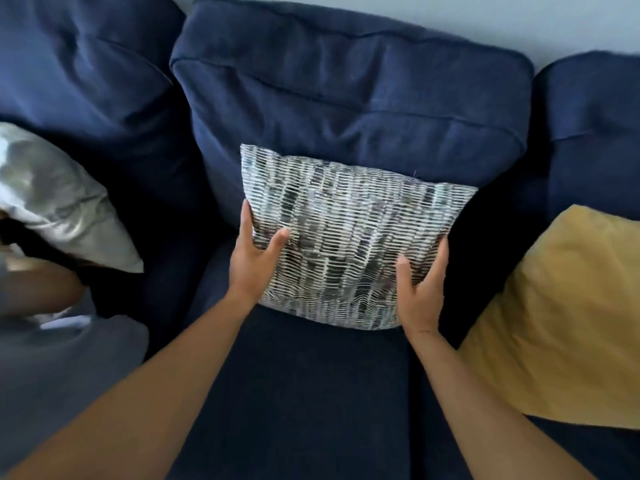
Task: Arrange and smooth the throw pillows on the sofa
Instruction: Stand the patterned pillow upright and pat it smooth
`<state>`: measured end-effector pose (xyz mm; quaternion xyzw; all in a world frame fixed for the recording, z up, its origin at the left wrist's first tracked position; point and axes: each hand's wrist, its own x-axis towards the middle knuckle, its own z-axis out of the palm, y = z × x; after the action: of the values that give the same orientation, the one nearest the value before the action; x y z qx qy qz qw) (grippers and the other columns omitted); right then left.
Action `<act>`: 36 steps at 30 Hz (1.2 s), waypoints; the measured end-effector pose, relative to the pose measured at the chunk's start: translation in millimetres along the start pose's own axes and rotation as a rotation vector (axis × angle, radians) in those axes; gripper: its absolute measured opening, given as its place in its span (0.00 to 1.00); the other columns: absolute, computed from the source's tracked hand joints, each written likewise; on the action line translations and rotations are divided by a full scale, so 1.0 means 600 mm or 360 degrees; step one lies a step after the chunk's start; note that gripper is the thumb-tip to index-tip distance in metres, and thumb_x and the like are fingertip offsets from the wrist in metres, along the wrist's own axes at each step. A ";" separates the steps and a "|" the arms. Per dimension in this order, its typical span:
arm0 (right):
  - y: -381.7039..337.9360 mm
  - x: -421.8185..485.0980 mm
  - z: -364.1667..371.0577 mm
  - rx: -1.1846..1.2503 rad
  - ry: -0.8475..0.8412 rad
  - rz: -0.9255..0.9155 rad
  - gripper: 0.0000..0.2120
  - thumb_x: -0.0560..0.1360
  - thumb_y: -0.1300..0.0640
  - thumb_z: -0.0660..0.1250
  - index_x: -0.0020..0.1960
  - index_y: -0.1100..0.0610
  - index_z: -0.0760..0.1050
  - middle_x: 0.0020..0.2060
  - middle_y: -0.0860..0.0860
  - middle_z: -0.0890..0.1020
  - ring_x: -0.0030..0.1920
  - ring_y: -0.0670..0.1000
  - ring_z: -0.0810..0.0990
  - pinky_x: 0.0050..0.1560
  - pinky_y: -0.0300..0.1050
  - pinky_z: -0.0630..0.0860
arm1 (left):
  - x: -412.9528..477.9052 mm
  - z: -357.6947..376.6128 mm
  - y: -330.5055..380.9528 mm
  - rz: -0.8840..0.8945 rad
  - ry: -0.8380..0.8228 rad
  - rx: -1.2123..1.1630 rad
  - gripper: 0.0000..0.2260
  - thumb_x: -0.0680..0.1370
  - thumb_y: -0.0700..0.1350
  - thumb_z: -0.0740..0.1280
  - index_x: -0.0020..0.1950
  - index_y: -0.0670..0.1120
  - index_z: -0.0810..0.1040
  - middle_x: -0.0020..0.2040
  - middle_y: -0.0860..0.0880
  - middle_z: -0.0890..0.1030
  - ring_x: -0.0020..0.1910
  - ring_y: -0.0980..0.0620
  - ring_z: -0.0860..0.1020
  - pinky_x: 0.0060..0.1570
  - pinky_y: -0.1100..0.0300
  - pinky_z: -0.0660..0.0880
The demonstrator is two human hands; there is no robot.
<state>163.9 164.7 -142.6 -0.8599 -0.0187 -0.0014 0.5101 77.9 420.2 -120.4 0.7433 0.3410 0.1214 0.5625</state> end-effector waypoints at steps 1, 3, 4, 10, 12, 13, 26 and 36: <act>0.002 0.007 0.001 -0.0006 0.0012 0.0033 0.36 0.81 0.43 0.60 0.82 0.52 0.47 0.80 0.48 0.56 0.74 0.34 0.53 0.66 0.18 0.49 | 0.011 0.003 -0.002 -0.0023 -0.0033 0.0004 0.43 0.73 0.70 0.67 0.80 0.66 0.47 0.74 0.70 0.63 0.71 0.68 0.64 0.65 0.65 0.66; -0.004 0.025 -0.001 0.0039 0.0095 0.0081 0.36 0.81 0.41 0.59 0.82 0.52 0.47 0.80 0.48 0.55 0.74 0.36 0.54 0.66 0.19 0.49 | 0.030 0.005 0.005 -0.0046 -0.0024 -0.0022 0.45 0.70 0.73 0.66 0.80 0.66 0.46 0.78 0.62 0.62 0.74 0.61 0.64 0.70 0.57 0.67; -0.013 0.037 -0.003 0.0092 0.0152 0.0109 0.36 0.81 0.40 0.58 0.82 0.52 0.48 0.80 0.48 0.55 0.75 0.38 0.55 0.68 0.23 0.51 | 0.040 0.005 0.013 -0.0042 0.0000 -0.0059 0.45 0.70 0.74 0.67 0.80 0.66 0.47 0.79 0.61 0.63 0.75 0.59 0.65 0.72 0.54 0.67; -0.098 0.148 -0.009 0.0316 0.0418 0.0247 0.23 0.82 0.51 0.63 0.75 0.58 0.68 0.66 0.51 0.77 0.64 0.47 0.74 0.58 0.22 0.66 | 0.137 0.003 0.098 -0.0203 0.0271 -0.0409 0.25 0.77 0.59 0.69 0.72 0.52 0.74 0.65 0.53 0.81 0.63 0.54 0.79 0.68 0.50 0.74; -0.116 0.164 -0.016 0.0304 0.0480 0.0315 0.18 0.81 0.52 0.65 0.67 0.60 0.75 0.57 0.50 0.81 0.56 0.47 0.78 0.56 0.31 0.73 | 0.151 0.001 0.116 -0.0267 0.0366 -0.0556 0.08 0.80 0.52 0.70 0.49 0.48 0.83 0.44 0.54 0.86 0.47 0.55 0.83 0.56 0.51 0.81; -0.121 0.167 -0.021 0.0288 0.0541 0.0305 0.15 0.80 0.53 0.65 0.61 0.61 0.77 0.52 0.50 0.82 0.51 0.47 0.79 0.54 0.34 0.75 | 0.152 -0.001 0.124 -0.0259 0.0432 -0.0602 0.09 0.79 0.51 0.70 0.42 0.49 0.82 0.38 0.55 0.85 0.41 0.55 0.83 0.49 0.53 0.82; -0.139 0.125 -0.019 -0.0156 0.0930 -0.0338 0.21 0.80 0.57 0.67 0.69 0.66 0.71 0.66 0.60 0.76 0.67 0.59 0.74 0.68 0.50 0.67 | 0.085 0.033 0.116 0.0475 0.0863 0.0369 0.25 0.83 0.55 0.61 0.79 0.49 0.64 0.79 0.46 0.64 0.78 0.47 0.62 0.77 0.43 0.57; -0.072 0.110 0.102 -0.1243 -0.0111 -0.1292 0.28 0.83 0.55 0.60 0.80 0.57 0.57 0.80 0.53 0.58 0.80 0.52 0.54 0.78 0.58 0.45 | 0.107 0.105 0.012 0.1428 0.0002 0.1581 0.27 0.85 0.50 0.56 0.82 0.43 0.53 0.82 0.44 0.55 0.81 0.43 0.50 0.79 0.43 0.41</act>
<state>227.5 241.0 -132.3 -0.9083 -0.3628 -0.1760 0.1117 163.7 412.8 -147.9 0.9837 0.0145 0.1726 0.0484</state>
